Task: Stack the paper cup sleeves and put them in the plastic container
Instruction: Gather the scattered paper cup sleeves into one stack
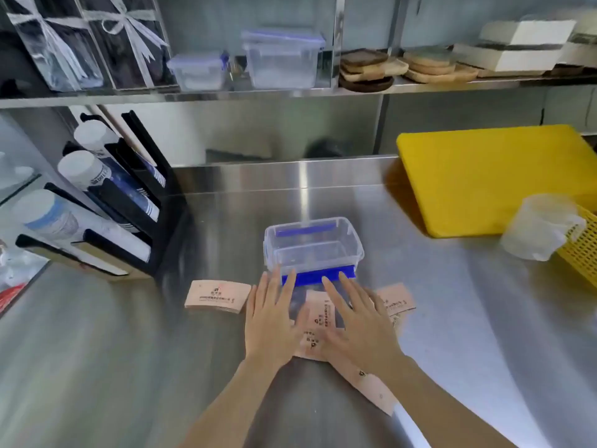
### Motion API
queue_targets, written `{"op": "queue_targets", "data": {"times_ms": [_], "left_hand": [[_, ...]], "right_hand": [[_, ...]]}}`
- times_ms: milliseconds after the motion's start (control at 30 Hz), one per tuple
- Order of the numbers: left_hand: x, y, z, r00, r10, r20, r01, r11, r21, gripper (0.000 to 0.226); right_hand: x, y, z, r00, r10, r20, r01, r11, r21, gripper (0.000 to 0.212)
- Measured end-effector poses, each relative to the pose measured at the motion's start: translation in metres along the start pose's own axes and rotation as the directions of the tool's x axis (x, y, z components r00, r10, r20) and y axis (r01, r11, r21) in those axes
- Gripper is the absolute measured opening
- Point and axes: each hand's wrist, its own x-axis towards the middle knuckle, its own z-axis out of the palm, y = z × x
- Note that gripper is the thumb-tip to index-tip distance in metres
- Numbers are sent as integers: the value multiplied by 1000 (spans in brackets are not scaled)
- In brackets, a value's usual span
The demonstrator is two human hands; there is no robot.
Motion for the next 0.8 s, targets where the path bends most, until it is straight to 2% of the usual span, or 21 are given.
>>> {"op": "queue_targets", "data": {"times_ms": [133,333,400,567,700,800], "left_hand": [[-20,-15,19,980,-21,198,0,994,110,62],[-36,-35,26,920,-33,391,-9,994,106,64],[-32,-32,25,914,-30,406,3,998,66,66],[-19,-16,16,942,-76,326,94,995,-41,63],[-19,-11,9,935,-140,327,248,915,-318,39],[-15,-9,0,957,-113,269,224,875,-429,36]], "right_hand": [[-16,7,28,979,36,199,-38,999,9,78],[-20,6,48,933,-17,359,7,1000,30,83],[-17,7,48,931,-3,364,-14,999,44,81],[-4,5,35,955,-19,295,30,999,-33,66],[-3,-2,36,952,-19,306,37,998,-52,55],[2,-4,30,955,-1,295,-7,1000,28,49]]}}
